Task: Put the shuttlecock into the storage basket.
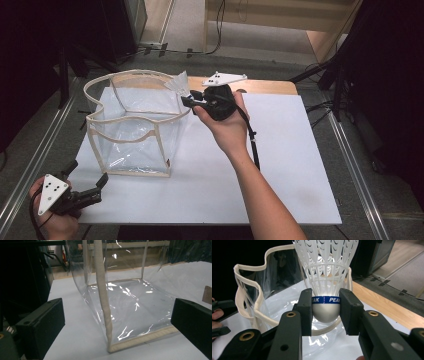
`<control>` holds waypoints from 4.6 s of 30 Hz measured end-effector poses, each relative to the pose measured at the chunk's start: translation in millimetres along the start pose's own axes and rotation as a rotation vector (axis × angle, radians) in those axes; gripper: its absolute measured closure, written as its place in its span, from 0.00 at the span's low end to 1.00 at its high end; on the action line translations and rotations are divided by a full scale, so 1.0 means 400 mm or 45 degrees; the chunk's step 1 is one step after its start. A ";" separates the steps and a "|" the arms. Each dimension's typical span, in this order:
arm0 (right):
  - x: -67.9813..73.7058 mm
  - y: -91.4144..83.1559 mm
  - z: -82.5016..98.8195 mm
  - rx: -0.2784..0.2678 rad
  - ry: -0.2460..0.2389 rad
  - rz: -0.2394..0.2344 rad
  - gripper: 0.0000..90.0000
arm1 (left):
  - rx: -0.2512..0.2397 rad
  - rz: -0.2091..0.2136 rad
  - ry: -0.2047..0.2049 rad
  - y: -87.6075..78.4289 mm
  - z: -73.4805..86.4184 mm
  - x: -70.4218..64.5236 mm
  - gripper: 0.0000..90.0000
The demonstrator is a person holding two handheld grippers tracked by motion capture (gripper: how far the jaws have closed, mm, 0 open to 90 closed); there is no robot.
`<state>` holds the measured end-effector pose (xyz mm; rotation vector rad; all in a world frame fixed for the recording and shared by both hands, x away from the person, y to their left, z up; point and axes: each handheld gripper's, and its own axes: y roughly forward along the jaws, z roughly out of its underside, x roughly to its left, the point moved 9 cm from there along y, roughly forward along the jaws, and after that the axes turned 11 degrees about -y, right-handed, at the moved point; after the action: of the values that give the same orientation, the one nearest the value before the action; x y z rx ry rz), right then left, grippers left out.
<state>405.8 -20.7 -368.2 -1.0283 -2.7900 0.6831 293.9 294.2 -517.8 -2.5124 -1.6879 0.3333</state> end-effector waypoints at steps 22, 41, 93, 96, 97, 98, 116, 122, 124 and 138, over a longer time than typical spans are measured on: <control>-0.008 -0.073 0.047 -0.051 -0.038 0.023 0.00 | 0.005 -0.002 0.003 0.004 0.000 0.001 0.00; -0.030 -0.151 0.202 -0.116 -0.016 0.040 0.00 | 0.007 -0.023 0.014 0.001 0.003 0.000 0.00; -0.092 -0.369 0.512 -0.157 0.123 0.197 0.00 | 0.001 -0.027 0.016 -0.002 0.000 0.001 0.00; -0.094 -0.377 0.525 -0.153 0.121 0.191 0.00 | -0.001 -0.030 0.019 -0.003 0.000 0.000 0.00; -0.096 -0.379 0.529 -0.151 0.122 0.193 0.00 | -0.005 -0.031 0.022 -0.004 -0.001 0.000 0.00; -0.098 -0.382 0.533 -0.149 0.123 0.199 0.00 | -0.008 -0.031 0.022 -0.005 -0.001 -0.001 0.00; -0.127 -0.447 0.611 -0.118 0.130 0.243 0.00 | -0.011 -0.029 0.026 -0.007 -0.002 -0.001 0.00; -0.128 -0.462 0.641 -0.116 0.111 0.250 0.00 | -0.011 -0.031 0.031 -0.009 -0.003 -0.002 0.00; -0.131 -0.465 0.655 -0.107 0.105 0.264 0.00 | -0.010 -0.031 0.033 -0.009 -0.003 -0.002 0.00; -0.169 -0.514 0.735 -0.127 0.223 0.315 0.00 | -0.010 -0.024 0.030 -0.009 -0.003 -0.002 0.00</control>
<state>266.9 -313.1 -536.8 -1.3957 -2.5949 0.4541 290.5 294.8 -515.6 -2.4938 -1.7066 0.2946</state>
